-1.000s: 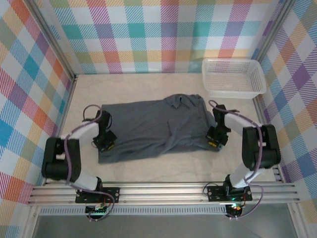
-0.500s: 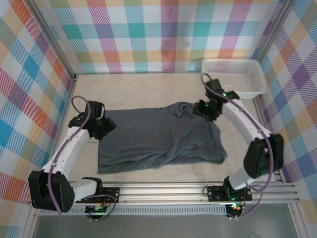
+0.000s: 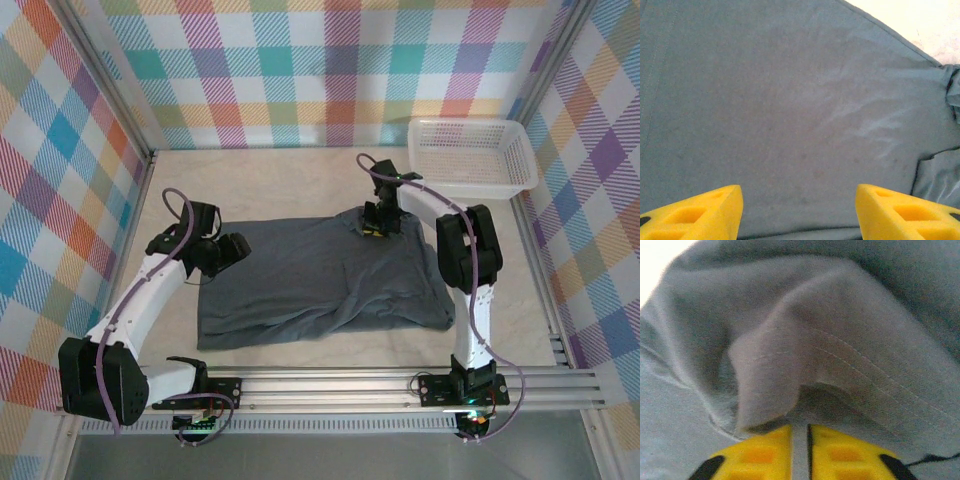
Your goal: Fold the inside-out t-shirt
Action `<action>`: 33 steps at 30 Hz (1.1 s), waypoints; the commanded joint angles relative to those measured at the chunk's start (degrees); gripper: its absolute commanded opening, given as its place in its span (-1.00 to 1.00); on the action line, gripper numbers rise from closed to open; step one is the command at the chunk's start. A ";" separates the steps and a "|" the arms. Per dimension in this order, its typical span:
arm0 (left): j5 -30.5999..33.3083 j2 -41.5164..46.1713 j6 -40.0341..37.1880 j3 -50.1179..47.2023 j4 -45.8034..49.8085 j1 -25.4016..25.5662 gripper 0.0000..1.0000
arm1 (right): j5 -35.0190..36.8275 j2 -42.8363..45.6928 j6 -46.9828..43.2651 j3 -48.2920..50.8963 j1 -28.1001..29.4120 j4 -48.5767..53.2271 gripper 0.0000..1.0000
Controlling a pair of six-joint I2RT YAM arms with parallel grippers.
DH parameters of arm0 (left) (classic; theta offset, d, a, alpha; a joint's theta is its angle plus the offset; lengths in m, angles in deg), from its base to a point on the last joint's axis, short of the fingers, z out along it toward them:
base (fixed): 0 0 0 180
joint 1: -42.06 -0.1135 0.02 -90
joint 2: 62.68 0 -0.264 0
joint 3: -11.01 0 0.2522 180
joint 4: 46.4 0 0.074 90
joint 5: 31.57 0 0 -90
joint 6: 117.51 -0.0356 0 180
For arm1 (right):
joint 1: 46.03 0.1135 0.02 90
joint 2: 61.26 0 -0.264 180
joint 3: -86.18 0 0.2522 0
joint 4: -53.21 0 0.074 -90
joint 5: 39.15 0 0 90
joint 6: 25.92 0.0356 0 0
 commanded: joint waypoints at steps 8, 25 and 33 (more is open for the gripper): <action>-0.32 1.97 -0.45 0.19 0.55 0.53 0.24 | -1.09 -5.39 -0.44 -21.41 -0.06 3.11 -1.00; -8.29 5.50 -3.71 -2.94 -1.52 4.13 0.38 | 14.34 12.90 -6.07 8.76 -0.93 -2.64 -0.24; -7.35 4.12 -3.37 -3.87 -2.62 5.01 0.42 | 16.12 11.70 -10.16 12.70 -2.56 -4.18 0.23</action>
